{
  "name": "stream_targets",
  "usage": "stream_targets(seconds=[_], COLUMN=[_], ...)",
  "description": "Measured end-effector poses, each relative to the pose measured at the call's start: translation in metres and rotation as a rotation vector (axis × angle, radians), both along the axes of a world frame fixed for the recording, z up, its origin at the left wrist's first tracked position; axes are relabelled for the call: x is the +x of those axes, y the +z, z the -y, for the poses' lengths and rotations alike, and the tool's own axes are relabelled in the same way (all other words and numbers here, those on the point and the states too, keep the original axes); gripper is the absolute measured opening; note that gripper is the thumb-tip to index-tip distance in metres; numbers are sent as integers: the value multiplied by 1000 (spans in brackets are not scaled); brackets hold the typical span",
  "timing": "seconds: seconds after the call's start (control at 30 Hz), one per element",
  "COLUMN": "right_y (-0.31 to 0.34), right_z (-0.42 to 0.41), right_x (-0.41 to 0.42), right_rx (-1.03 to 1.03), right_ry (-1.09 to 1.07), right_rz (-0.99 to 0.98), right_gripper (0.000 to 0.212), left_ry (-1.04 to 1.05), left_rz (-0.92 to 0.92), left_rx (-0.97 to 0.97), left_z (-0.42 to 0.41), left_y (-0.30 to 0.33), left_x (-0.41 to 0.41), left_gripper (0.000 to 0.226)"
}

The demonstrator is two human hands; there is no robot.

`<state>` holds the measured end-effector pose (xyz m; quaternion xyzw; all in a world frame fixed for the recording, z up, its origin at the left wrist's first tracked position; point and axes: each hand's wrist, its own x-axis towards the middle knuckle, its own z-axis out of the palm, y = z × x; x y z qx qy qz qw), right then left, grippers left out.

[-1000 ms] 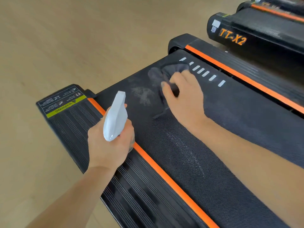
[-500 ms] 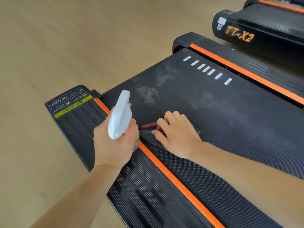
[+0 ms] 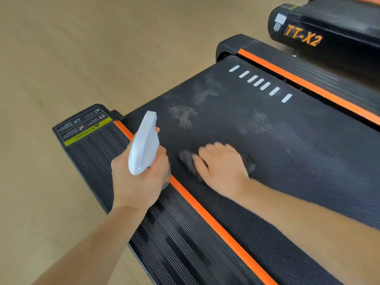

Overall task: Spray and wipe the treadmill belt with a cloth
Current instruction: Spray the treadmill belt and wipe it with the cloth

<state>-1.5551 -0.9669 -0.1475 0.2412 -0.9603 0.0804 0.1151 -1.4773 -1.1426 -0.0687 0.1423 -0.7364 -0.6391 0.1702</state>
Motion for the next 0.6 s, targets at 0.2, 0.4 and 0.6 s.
stream_targets(seconds=[0.2,0.4,0.6], right_y=[-2,-5,0], right_z=[-89,1,15], right_x=[71,-71,-61], right_rx=[-9,51,44], right_ry=[318,60,-48], right_rz=[-47,-68,32], right_gripper=[37,36,34], left_ry=[-8,-11,-24], left_rz=[-15,-10,-12], left_rx=[6,-28,-24], left_z=[-1,-3,-1], left_y=[4,2,1], left_x=[1,0,1], left_gripper=[32,32,29])
